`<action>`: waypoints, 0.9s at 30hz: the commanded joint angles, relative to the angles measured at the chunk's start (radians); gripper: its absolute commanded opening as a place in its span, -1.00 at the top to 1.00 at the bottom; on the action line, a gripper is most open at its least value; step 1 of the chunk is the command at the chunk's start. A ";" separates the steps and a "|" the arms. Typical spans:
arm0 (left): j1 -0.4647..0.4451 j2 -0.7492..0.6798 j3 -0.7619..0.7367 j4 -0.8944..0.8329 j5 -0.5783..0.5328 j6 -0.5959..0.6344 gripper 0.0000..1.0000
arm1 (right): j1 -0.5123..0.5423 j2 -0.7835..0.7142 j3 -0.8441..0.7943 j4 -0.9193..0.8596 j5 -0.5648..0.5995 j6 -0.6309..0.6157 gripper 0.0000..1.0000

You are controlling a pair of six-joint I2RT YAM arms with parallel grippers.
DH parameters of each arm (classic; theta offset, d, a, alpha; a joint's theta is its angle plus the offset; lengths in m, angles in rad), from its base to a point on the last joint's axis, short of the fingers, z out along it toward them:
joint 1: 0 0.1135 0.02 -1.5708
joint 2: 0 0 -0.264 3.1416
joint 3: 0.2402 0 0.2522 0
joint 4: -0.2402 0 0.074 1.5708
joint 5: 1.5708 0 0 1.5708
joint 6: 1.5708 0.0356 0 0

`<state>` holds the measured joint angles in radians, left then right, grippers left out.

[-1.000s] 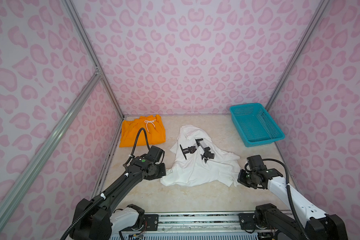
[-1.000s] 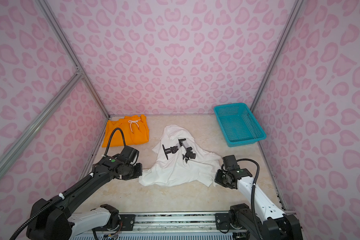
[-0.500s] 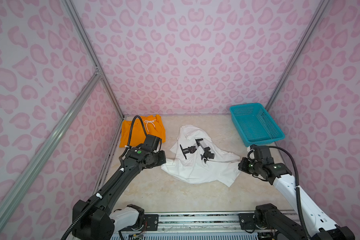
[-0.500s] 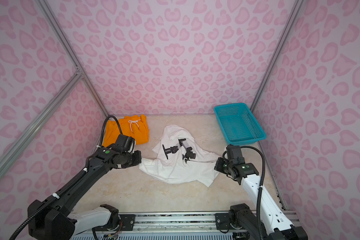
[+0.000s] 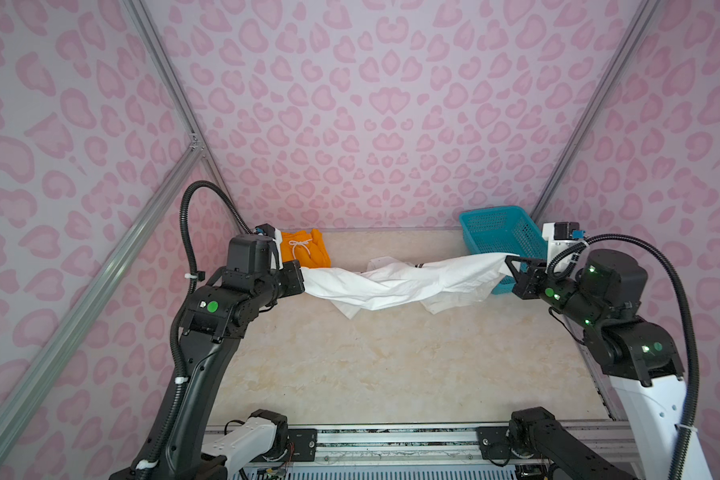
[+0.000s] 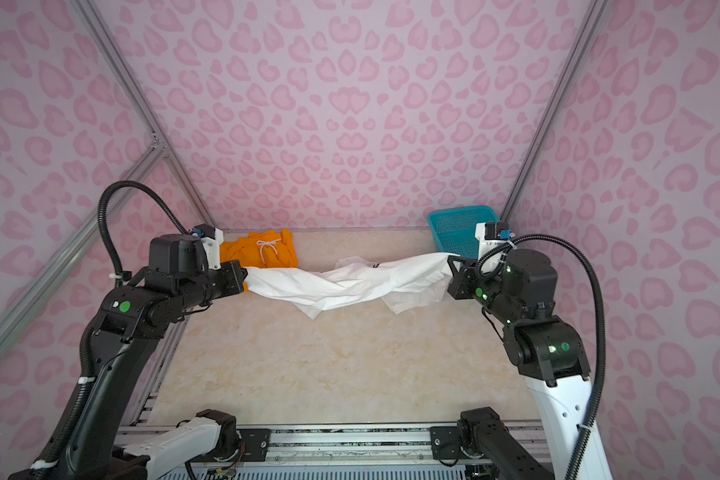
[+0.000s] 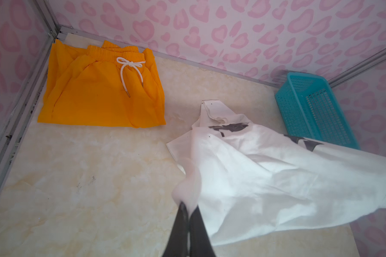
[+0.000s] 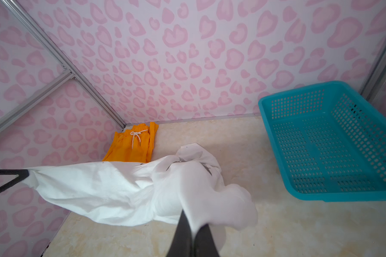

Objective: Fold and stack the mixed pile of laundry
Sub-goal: 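Lift the T-shirt hem with both grippers and stretch it wide, then swing the stretched T-shirt down flat onto the table with both grippers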

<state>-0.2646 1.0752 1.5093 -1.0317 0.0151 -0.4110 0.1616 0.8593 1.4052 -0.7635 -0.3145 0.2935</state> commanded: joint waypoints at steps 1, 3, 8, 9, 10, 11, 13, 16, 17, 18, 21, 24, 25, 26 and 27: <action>0.002 -0.066 -0.045 -0.127 0.067 0.007 0.94 | -0.001 -0.057 0.065 -0.115 0.000 -0.046 1.00; 0.002 -0.111 -0.088 -0.146 0.143 0.008 0.94 | -0.001 -0.086 0.129 -0.154 0.016 -0.059 1.00; 0.002 -0.149 -0.126 -0.190 0.199 0.008 0.94 | -0.002 -0.081 0.177 -0.191 0.047 -0.074 1.00; 0.001 -0.148 -0.133 -0.191 0.193 0.006 0.94 | -0.001 -0.072 0.170 -0.188 0.046 -0.073 1.00; 0.001 -0.143 -0.146 -0.186 0.189 0.004 0.94 | 0.000 -0.061 0.150 -0.179 0.044 -0.074 1.00; 0.002 -0.138 -0.158 -0.169 0.181 -0.001 0.94 | -0.001 -0.046 0.118 -0.163 0.047 -0.070 1.00; 0.001 -0.115 -0.245 -0.104 0.169 -0.019 0.94 | -0.001 -0.010 0.022 -0.111 0.049 -0.063 1.00; 0.005 -0.021 -0.306 0.059 0.173 -0.034 0.94 | -0.002 0.108 -0.079 0.014 0.012 -0.050 1.00; 0.014 0.037 -0.287 0.113 0.178 -0.032 0.94 | -0.002 0.168 -0.087 0.065 0.000 -0.050 1.00; 0.023 0.095 -0.247 0.151 0.186 -0.024 0.94 | -0.002 0.227 -0.071 0.099 -0.001 -0.051 1.00; 0.076 0.345 0.022 0.197 0.219 0.001 0.94 | -0.005 0.438 0.106 0.171 -0.020 -0.071 1.00; 0.114 0.583 0.402 0.167 0.291 0.009 0.94 | -0.012 0.605 0.369 0.169 -0.060 -0.067 1.00; 0.121 0.653 0.549 0.142 0.314 0.011 0.94 | -0.014 0.637 0.456 0.165 -0.071 -0.055 1.00; 0.129 0.713 0.691 0.111 0.327 0.011 0.94 | -0.015 0.656 0.510 0.172 -0.084 -0.043 1.00; 0.135 0.753 0.805 0.083 0.321 0.003 0.94 | -0.015 0.657 0.544 0.191 -0.108 -0.033 1.00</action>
<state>-0.1425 1.7470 2.0899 -0.9375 0.2825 -0.4171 0.1482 1.4979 1.8622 -0.6594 -0.3580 0.2436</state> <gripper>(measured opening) 0.060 0.049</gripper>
